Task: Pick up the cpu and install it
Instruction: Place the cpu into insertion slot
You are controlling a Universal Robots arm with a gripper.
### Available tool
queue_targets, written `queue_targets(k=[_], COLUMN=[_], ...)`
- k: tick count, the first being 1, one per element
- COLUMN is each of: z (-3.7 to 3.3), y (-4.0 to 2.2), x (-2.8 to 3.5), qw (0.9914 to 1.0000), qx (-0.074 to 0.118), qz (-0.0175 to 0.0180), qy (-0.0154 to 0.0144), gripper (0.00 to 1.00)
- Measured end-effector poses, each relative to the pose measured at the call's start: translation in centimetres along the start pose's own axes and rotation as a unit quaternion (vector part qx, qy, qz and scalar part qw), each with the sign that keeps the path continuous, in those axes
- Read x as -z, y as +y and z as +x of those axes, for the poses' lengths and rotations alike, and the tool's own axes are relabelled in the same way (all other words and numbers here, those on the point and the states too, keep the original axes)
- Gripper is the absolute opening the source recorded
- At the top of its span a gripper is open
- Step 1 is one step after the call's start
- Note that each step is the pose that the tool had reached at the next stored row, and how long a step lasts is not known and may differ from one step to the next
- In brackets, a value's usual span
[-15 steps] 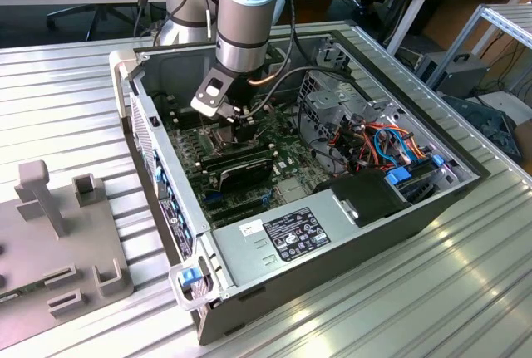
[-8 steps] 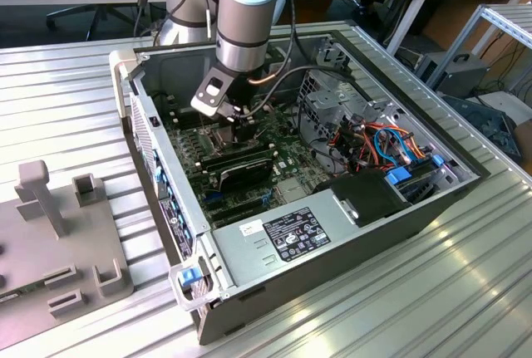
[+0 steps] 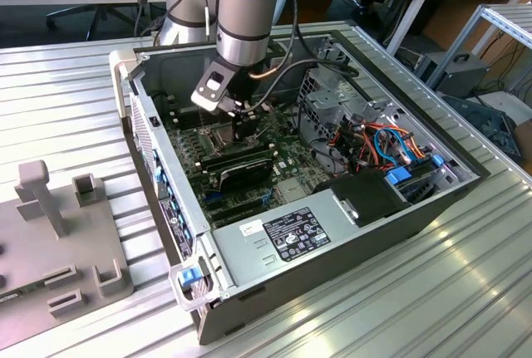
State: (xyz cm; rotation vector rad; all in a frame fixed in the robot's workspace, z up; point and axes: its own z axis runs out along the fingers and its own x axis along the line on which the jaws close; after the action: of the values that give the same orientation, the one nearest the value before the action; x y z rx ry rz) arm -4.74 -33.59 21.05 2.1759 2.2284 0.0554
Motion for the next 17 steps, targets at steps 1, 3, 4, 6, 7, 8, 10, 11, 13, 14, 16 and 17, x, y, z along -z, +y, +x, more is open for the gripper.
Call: queue_targets(k=[1,3,4,6,7,8,10,11,13,14,16,17], z=[0.0,0.0,0.0,0.0,0.0,0.0,0.0,0.0,0.0,0.0,0.0,0.0], y=[0.01,0.03,0.03,0.03,0.03,0.03,0.03,0.03,0.03,0.03,0.03,0.03], x=[0.14,0.54,0.67,0.67,0.68,0.68,0.68,0.68,0.68,0.68,0.68,0.68], qw=[1.0,1.0,1.0,1.0,1.0,1.0,1.0,1.0,1.0,1.0,1.0,1.0], qx=[0.0,0.0,0.0,0.0,0.0,0.0,0.0,0.0,0.0,0.0,0.0,0.0], qz=[0.0,0.0,0.0,-0.0001,-0.0002,-0.0002,-0.0002,-0.0003,-0.0004,-0.0004,-0.0004,-0.0005], qy=[0.0,-0.0004,-0.0006,-0.0006,-0.0006,-0.0007,-0.0007,-0.0006,-0.0007,-0.0007,-0.0007,-0.0007], gripper=[0.61,0.61,0.61,0.61,0.61,0.61,0.61,0.6,0.41,0.35,0.23,0.17])
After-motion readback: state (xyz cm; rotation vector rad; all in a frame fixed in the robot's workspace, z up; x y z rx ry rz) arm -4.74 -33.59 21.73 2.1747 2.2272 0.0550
